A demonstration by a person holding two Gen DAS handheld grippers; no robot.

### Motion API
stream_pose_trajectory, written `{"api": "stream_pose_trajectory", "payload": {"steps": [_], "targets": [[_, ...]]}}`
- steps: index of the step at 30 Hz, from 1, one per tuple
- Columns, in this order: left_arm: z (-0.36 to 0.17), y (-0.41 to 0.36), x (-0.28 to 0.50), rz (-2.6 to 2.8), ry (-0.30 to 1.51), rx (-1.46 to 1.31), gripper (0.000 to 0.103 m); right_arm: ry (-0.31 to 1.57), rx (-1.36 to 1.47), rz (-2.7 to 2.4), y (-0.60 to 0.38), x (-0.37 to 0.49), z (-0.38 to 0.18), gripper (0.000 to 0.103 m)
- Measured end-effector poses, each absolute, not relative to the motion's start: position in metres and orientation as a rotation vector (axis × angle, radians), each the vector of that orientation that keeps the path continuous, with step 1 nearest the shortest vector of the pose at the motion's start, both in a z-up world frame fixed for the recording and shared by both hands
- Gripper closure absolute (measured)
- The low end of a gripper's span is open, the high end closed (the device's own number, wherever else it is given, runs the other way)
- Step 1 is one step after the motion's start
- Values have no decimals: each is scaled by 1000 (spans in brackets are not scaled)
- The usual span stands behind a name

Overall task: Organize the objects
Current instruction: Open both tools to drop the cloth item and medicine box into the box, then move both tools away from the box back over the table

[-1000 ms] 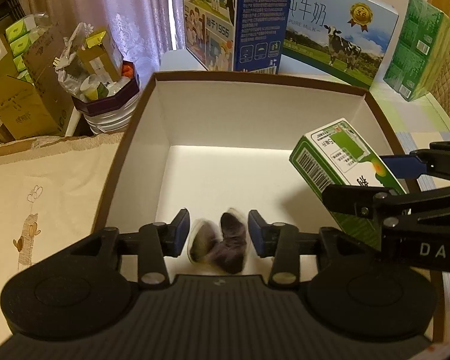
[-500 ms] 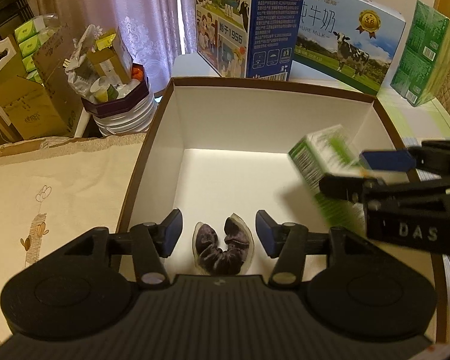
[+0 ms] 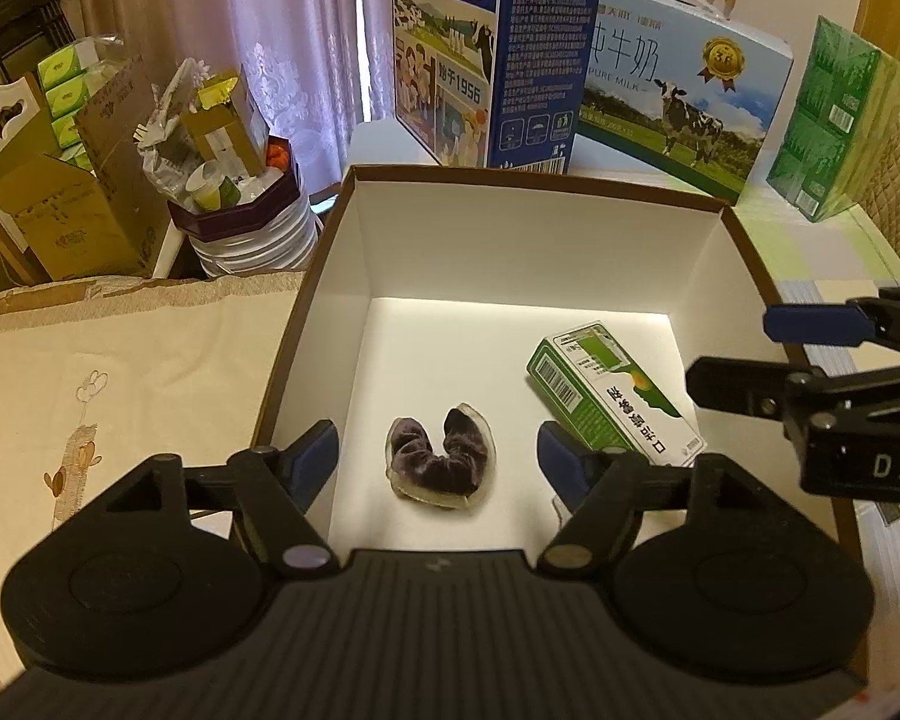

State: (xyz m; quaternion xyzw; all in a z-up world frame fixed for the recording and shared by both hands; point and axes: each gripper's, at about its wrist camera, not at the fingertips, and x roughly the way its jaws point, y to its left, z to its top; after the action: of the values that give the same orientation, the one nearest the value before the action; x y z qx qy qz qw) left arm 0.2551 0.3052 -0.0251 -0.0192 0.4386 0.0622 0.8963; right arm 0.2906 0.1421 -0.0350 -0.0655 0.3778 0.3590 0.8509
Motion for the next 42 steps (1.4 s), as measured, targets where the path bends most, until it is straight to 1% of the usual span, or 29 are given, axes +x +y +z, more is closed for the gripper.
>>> {"api": "stream_pose_trajectory", "payload": {"steps": [5,8,17,22,24,26,42], "targets": [[-14,305,244,132,898,-53,29,810,-136,758,134,280,-27,37],[-6,303,235,134,884,-57,26,811,-134,761,129,272,-22,37],[12,290,207,126,853,-70,20,812,-112,765,113,247,-8,37],[20,282,188,141,831,-60,13,806,-102,768,102,232,-1,37],[23,278,180,154,816,-52,6,808,-98,769,97,226,1,37],[26,274,172,161,797,-49,1,809,-94,768,92,220,2,37],[46,249,124,175,729,-67,1,819,-85,775,58,181,9,37]]}}
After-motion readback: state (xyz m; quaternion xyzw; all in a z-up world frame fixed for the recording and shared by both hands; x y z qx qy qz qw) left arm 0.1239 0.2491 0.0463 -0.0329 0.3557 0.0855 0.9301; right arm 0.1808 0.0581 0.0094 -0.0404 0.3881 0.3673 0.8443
